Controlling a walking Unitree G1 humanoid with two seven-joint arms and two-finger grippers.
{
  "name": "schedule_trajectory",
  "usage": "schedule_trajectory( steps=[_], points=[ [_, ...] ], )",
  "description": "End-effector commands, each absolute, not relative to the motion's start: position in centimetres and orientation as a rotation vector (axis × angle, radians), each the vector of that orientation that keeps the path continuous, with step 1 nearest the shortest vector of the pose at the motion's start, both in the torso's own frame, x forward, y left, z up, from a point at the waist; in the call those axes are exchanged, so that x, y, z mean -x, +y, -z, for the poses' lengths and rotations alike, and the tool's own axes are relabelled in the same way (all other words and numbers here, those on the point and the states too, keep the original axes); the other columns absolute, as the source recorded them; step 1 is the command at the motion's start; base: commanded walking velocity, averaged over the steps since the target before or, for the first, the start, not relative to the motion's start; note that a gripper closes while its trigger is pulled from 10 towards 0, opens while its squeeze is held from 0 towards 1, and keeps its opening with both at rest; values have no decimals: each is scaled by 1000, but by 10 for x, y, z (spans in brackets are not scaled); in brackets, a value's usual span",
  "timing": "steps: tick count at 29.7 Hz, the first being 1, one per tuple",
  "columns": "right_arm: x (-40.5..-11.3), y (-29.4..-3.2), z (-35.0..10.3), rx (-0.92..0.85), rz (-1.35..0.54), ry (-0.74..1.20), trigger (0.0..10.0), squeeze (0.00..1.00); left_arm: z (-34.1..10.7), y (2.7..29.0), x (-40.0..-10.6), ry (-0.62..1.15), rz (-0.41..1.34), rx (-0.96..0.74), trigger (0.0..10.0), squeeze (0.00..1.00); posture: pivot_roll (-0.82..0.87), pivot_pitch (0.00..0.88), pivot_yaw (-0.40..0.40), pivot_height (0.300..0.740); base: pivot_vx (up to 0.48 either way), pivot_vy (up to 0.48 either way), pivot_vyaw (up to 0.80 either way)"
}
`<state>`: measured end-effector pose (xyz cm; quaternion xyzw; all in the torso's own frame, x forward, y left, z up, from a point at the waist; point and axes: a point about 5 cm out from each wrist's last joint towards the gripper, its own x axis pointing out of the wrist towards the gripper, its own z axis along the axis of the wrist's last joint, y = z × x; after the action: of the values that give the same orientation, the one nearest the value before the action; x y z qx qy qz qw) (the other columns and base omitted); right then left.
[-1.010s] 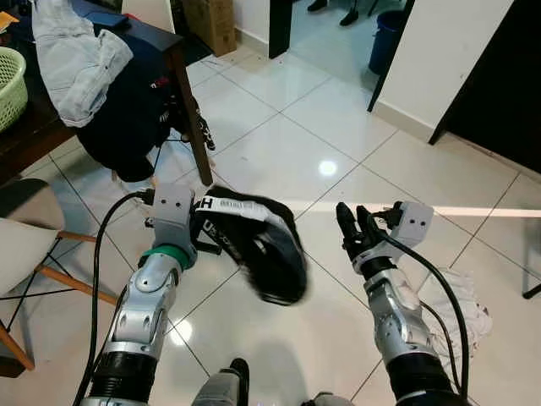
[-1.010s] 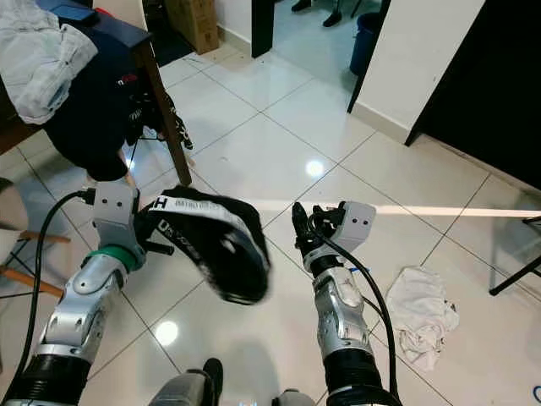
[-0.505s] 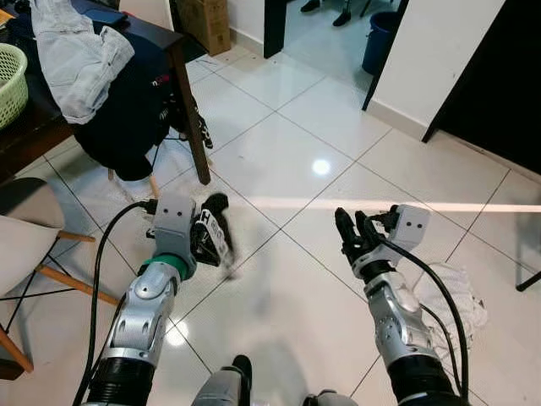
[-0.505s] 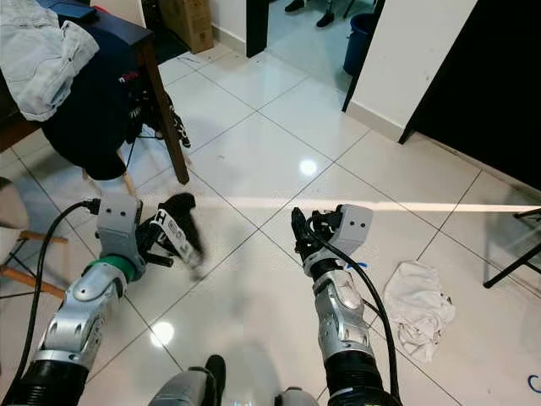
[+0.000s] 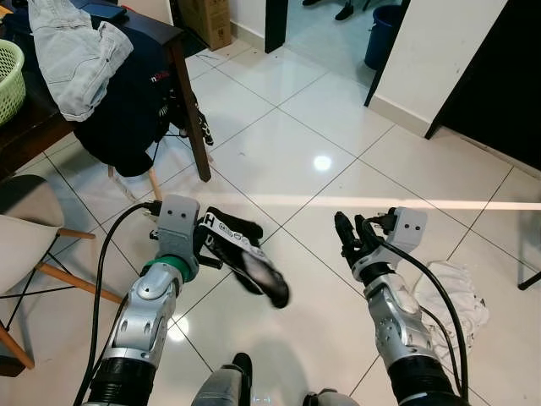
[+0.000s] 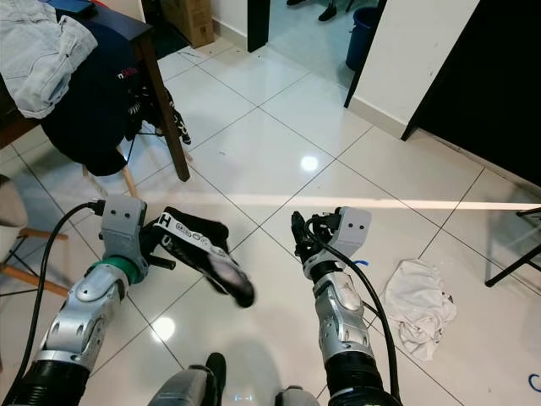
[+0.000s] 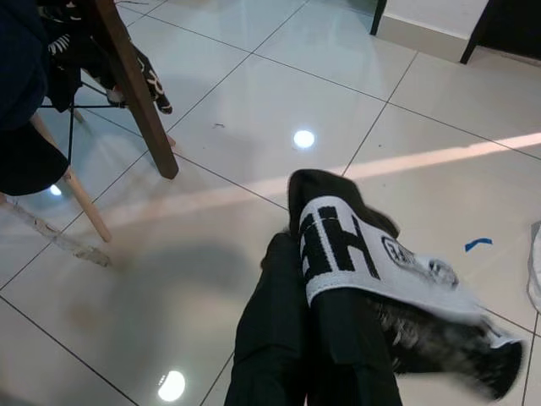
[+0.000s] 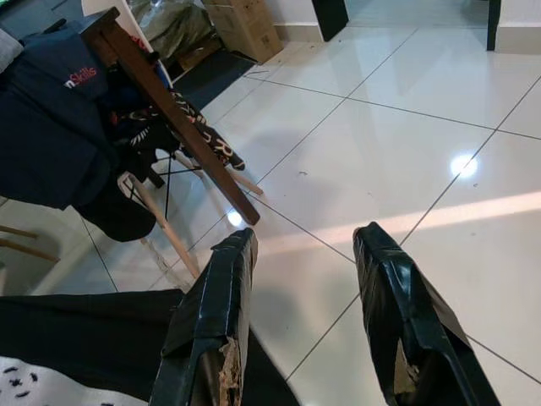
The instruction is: Hang hanger
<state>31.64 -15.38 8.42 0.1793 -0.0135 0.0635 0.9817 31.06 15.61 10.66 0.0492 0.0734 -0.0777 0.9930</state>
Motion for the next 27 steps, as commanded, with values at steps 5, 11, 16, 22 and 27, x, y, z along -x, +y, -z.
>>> schedule_trajectory(
  steps=[5,11,16,22,27],
  points=[
    [-311,-155,-73,-372,-111,18,10000,0,-94,160,-306,202,138,-111,10000,0,92,100,89,740,0,0,0],
    [-310,-156,-73,-370,-110,21,10000,0,-91,164,-305,228,122,-103,10000,0,91,107,88,740,0,-320,0],
    [-309,-156,-72,-368,-111,22,10000,0,-89,164,-304,247,116,-78,10000,0,91,110,86,740,0,0,0],
    [-309,-157,-72,-367,-113,23,10000,0,-88,163,-304,249,123,-76,10000,0,90,111,84,740,0,0,0],
    [-309,-157,-73,-368,-115,23,10000,0,-88,162,-303,249,126,-80,10000,0,89,113,82,740,0,0,0]
  ],
)
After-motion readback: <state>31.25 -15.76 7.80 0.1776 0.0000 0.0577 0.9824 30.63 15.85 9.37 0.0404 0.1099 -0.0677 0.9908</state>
